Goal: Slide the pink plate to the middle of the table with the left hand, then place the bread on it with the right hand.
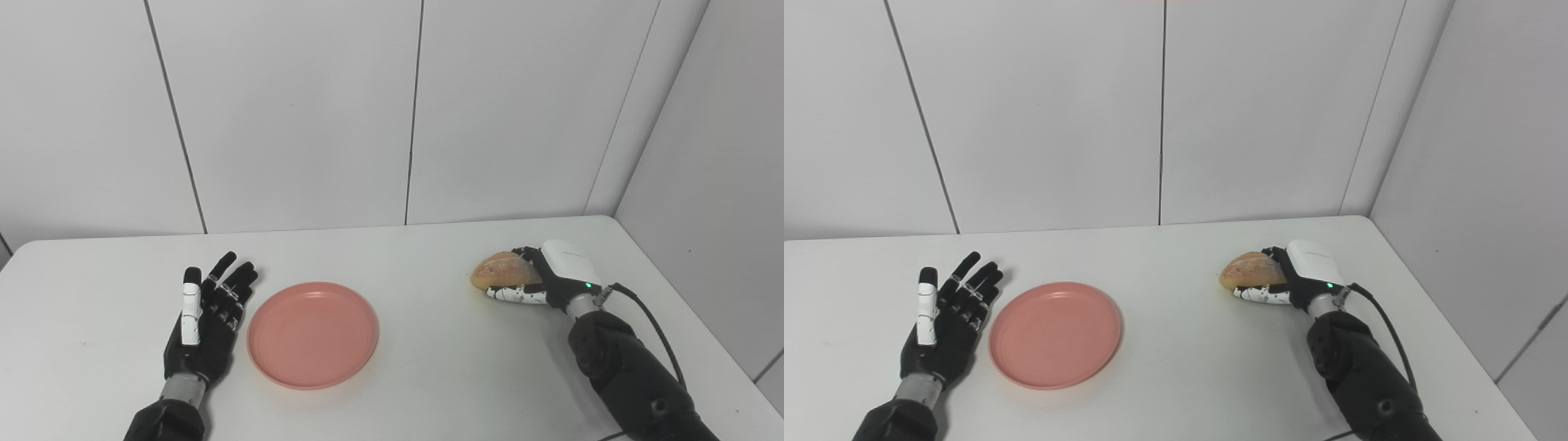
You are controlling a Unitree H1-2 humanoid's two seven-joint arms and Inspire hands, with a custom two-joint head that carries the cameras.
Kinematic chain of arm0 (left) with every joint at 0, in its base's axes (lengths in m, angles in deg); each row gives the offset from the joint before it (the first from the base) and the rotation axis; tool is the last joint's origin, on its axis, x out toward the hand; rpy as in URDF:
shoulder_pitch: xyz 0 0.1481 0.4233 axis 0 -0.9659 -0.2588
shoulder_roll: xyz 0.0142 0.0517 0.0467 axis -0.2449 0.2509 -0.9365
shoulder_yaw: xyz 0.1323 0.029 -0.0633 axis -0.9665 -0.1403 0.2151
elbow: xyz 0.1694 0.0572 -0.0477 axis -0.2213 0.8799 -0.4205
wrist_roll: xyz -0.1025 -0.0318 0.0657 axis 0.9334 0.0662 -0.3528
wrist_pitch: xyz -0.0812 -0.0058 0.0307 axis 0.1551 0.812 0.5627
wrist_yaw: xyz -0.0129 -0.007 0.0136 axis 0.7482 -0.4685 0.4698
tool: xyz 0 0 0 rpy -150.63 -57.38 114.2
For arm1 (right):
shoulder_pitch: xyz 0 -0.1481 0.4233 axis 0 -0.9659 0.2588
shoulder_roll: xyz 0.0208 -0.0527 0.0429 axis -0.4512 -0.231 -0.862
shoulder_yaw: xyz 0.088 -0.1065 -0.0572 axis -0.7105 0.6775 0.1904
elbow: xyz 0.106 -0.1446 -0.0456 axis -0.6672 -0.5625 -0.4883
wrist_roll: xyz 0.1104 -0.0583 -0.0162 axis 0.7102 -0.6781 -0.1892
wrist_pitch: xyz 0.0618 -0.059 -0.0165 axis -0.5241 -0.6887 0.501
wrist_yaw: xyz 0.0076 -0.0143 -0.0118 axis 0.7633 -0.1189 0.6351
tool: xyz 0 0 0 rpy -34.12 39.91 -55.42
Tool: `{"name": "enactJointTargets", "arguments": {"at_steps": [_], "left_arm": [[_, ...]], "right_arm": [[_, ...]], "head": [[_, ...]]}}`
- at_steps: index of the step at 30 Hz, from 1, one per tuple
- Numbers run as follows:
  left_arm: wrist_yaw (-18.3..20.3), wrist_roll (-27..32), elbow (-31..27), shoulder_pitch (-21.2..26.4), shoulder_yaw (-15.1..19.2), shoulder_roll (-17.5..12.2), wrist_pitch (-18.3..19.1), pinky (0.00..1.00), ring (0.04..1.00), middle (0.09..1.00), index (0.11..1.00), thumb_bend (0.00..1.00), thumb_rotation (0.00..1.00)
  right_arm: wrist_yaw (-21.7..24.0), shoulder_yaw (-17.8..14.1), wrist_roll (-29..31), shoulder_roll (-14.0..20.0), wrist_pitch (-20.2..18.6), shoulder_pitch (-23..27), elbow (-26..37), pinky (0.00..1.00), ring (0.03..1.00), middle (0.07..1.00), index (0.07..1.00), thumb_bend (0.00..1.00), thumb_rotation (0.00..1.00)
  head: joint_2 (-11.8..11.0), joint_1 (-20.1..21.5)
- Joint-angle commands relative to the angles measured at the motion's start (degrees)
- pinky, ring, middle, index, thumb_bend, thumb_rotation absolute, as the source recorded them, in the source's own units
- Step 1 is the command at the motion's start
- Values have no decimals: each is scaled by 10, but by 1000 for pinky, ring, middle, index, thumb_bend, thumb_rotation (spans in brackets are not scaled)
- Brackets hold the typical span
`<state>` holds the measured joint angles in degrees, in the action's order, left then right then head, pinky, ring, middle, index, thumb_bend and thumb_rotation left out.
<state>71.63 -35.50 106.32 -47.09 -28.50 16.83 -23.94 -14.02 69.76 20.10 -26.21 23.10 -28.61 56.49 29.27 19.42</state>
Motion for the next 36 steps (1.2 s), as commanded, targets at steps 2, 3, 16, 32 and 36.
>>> {"name": "enactJointTargets", "arguments": {"at_steps": [2,3,16,32,36], "left_arm": [[-11,-1,8,-11,-2,4,26,1000,846,738,804,859,724],[-10,0,9,-10,-2,4,26,1000,846,735,806,855,720],[-16,-4,6,-9,-7,2,31,1000,830,723,806,855,731],[-19,-5,6,-9,-11,0,33,1000,805,713,788,849,729],[-20,-4,2,-11,-11,2,35,1000,805,718,773,848,721]], "right_arm": [[-21,-6,7,10,7,27,6,569,630,681,689,619,553],[-25,-6,7,10,8,28,5,548,611,663,669,576,517],[-137,-25,50,-3,80,30,-29,374,462,507,484,515,20],[-125,-56,106,-21,74,23,5,441,529,526,460,515,3],[-119,-62,118,-28,75,20,36,423,511,523,462,515,3]], "head": [[0,0],[0,0],[2,-1],[2,-8],[3,-11]]}}
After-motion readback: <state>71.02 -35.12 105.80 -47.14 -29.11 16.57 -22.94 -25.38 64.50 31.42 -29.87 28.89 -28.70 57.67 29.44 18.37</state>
